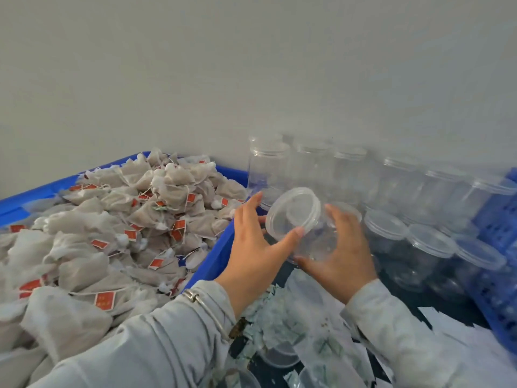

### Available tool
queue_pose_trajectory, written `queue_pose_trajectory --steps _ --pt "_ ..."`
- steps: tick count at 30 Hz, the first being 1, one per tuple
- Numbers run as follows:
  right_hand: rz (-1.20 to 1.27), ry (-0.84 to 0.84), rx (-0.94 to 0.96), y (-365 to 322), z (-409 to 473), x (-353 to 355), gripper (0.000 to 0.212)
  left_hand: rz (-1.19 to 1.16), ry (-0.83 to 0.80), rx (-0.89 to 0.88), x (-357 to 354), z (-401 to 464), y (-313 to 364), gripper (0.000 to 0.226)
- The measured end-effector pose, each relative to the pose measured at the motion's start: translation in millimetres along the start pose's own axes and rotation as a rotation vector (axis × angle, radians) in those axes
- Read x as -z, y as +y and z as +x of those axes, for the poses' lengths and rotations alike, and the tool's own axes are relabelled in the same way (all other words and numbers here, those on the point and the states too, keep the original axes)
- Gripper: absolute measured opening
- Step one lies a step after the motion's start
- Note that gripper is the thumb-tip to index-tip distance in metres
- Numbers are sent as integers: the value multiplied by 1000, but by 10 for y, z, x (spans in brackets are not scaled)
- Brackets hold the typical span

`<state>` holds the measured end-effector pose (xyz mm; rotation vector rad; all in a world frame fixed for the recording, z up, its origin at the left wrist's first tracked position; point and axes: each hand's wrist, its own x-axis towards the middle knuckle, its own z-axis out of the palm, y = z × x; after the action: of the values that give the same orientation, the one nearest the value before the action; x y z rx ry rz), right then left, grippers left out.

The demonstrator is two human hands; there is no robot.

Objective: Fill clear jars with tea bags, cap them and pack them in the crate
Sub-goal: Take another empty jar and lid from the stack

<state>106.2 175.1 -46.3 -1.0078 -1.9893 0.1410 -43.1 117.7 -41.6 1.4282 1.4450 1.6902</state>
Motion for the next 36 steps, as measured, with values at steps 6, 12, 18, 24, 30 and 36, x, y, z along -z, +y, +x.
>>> queue_pose_trajectory --steps 6,12,18,24,30,36 --pt "90 -551 -98 204 -503 239 98 479 -660 -107 -5 -170 39 84" --pt "23 -315 -24 177 -779 398 85 584 -739 -206 -76 -262 75 91" --pt "-228 79 113 40 -933 200 89 462 -565 126 -38 -249 176 69" --pt "-301 259 51 139 -1088 2 99 0 -467 683 -48 -243 236 65" --pt "-98 394 -282 327 -1133 194 100 -428 -211 885 118 -40 198 50" --pt "-14 338 -281 264 -1197 140 103 -507 -15 800 112 55 130 17"
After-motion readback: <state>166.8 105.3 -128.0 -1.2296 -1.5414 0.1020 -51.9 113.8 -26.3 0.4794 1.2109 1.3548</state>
